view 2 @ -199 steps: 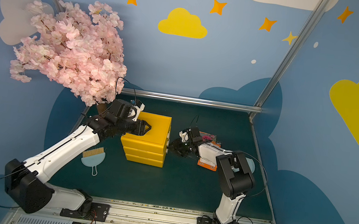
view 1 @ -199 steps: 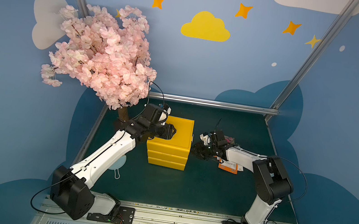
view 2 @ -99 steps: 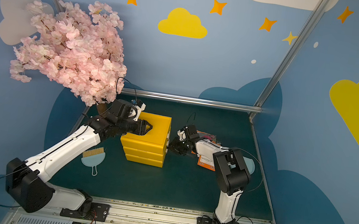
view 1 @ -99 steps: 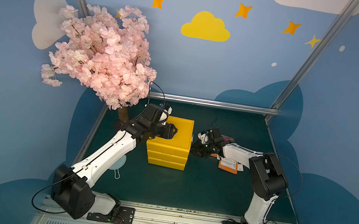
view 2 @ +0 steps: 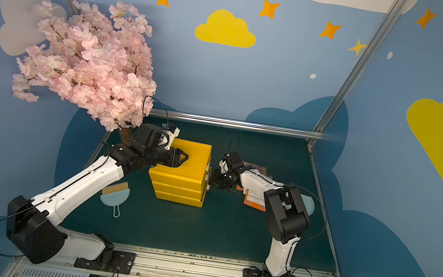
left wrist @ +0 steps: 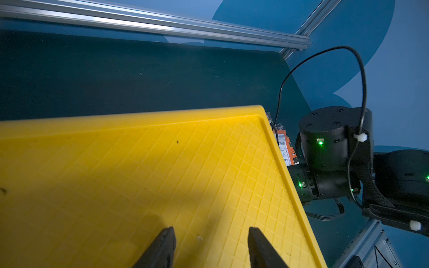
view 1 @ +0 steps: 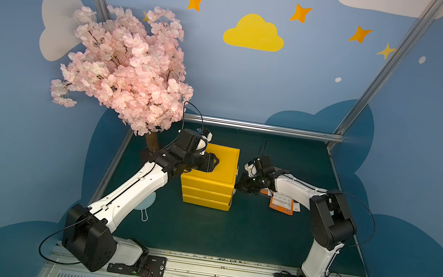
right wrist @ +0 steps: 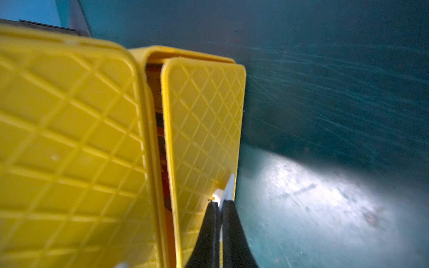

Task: Take the seed bags out of the drawer
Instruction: Open the drawer in the storage box.

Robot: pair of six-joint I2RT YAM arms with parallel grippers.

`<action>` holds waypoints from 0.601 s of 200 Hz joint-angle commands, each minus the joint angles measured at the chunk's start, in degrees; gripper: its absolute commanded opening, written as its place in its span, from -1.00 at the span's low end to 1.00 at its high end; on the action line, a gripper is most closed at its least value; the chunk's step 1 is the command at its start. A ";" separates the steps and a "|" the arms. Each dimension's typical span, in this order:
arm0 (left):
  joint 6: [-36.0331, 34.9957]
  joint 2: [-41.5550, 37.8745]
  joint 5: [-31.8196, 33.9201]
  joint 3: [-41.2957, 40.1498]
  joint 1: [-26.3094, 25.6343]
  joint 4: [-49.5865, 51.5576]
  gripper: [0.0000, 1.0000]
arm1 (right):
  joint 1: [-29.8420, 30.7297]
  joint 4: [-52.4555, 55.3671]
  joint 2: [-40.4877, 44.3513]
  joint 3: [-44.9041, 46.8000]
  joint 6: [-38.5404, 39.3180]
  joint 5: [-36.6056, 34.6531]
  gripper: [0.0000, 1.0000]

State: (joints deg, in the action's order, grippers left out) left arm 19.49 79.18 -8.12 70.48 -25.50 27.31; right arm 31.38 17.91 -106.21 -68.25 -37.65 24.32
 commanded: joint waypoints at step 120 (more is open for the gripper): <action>1.29 4.59 0.74 -4.75 0.45 15.05 0.12 | -9.70 10.39 9.92 5.01 7.71 -0.77 -1.00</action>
State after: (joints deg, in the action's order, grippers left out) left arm 19.53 79.07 -8.16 70.32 -25.50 27.09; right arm 22.96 27.42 -99.37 -63.99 -31.83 21.54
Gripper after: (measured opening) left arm 0.562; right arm 0.047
